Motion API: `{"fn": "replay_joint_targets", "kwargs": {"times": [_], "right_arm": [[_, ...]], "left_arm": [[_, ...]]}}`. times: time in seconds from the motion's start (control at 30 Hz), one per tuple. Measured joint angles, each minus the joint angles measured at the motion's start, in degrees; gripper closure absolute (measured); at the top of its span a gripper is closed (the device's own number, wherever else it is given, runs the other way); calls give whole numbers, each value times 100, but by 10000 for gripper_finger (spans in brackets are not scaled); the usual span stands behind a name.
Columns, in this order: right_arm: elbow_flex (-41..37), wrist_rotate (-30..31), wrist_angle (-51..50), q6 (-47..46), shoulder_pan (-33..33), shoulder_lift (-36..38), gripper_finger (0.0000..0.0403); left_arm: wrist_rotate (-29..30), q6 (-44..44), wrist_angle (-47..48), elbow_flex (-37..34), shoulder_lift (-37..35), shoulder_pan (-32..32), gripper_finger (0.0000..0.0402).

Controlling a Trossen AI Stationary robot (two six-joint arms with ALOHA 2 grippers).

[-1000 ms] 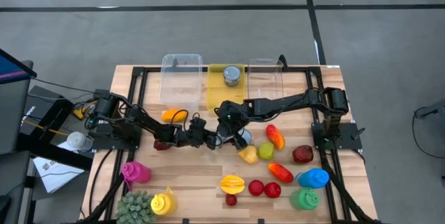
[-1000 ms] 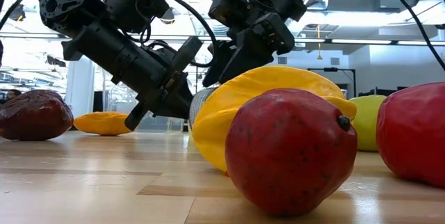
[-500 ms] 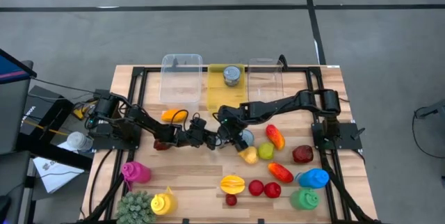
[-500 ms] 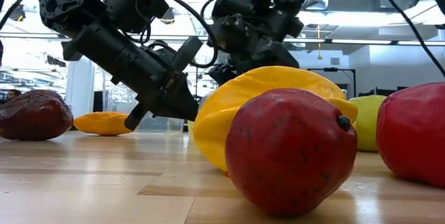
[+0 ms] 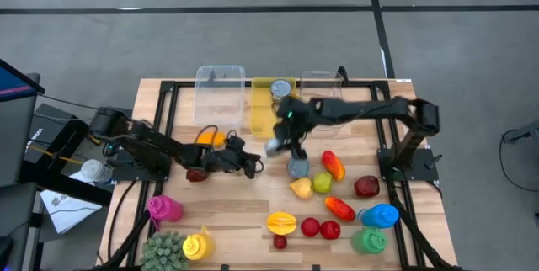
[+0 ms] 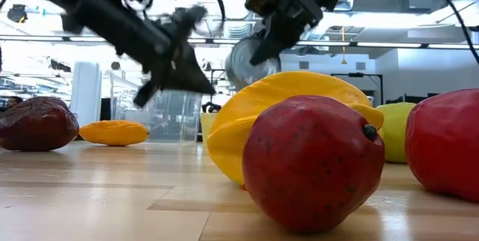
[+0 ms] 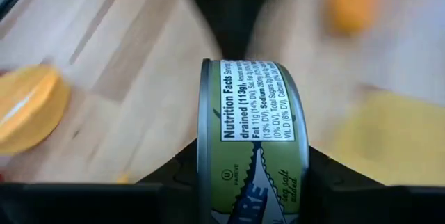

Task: Pick & Place Food Item
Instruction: Put the green tuna can into the yellow bin

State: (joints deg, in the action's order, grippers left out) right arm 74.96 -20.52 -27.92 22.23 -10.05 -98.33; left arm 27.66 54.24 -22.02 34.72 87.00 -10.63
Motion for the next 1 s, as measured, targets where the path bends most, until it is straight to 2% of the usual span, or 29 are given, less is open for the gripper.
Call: {"fn": "replay_joint_targets", "kwargs": {"times": [0.1,0.27,0.47,0.73,1.0], "right_arm": [[7,152,73,-282,-419,319,276],[7,960,516,-946,-976,405,276],[577,1119,322,-1736,-1333,-563,276],[1712,931,-458,-1753,-1370,-1714,276],[2128,413,-666,-1643,-1408,-2292,276]], "left_arm": [[-11,-413,345,5,-805,0,402],[-9,-963,662,4,-2145,0,402],[51,-1719,687,4,-3303,0,401],[98,-2147,952,4,-4015,0,402],[100,-2149,1194,2,-4163,0,402]]}}
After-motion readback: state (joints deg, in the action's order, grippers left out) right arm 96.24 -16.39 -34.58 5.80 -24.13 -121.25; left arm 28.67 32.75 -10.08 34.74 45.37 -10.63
